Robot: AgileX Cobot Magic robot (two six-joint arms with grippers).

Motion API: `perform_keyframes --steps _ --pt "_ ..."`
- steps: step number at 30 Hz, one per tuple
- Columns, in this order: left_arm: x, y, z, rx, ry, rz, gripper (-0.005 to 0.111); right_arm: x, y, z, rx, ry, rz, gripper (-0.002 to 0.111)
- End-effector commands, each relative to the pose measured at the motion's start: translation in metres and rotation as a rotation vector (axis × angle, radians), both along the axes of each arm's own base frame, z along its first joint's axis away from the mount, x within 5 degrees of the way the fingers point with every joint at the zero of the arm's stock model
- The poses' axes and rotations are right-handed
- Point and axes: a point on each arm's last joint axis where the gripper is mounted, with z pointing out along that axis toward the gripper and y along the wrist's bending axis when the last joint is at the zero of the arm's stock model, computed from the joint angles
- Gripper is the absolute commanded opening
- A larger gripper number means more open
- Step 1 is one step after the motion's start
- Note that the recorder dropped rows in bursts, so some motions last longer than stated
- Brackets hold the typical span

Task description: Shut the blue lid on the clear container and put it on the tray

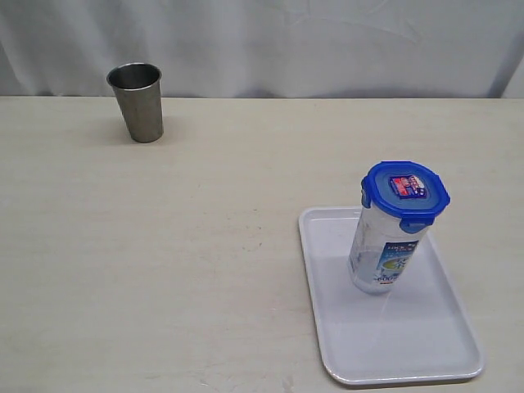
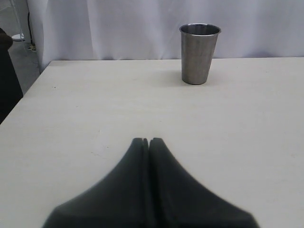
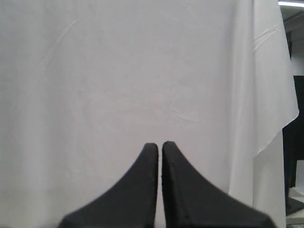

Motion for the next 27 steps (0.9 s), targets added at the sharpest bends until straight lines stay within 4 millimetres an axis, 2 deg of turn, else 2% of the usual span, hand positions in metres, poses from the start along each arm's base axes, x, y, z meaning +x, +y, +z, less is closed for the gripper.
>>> perform_keyframes --steps 1,6,7,9,11,16,27 --pt "0.000 0.000 0.000 -0.009 -0.006 0.006 0.000 0.017 0.000 -0.036 -0.067 -0.060 -0.012 0.004" --pt "0.000 0.000 0.000 -0.009 -0.006 0.006 0.000 0.033 -0.001 -0.094 0.004 0.082 0.004 0.004" --pt "0.000 0.000 0.000 -0.009 -0.006 0.006 0.000 0.035 -0.001 -0.108 -0.006 0.248 0.003 0.004" --pt "0.000 0.000 0.000 -0.009 -0.006 0.006 0.000 0.036 -0.001 -0.114 -0.001 0.310 0.004 0.004" --pt "0.000 0.000 0.000 -0.009 -0.006 0.006 0.000 0.034 -0.001 -0.128 0.010 0.460 0.005 0.004" --pt "0.000 0.000 0.000 -0.009 -0.006 0.006 0.000 0.033 -0.001 -0.136 0.058 0.547 0.003 0.004" --pt "0.000 0.000 0.000 -0.008 -0.009 0.006 0.000 0.033 -0.001 -0.136 0.061 0.553 0.003 0.004"
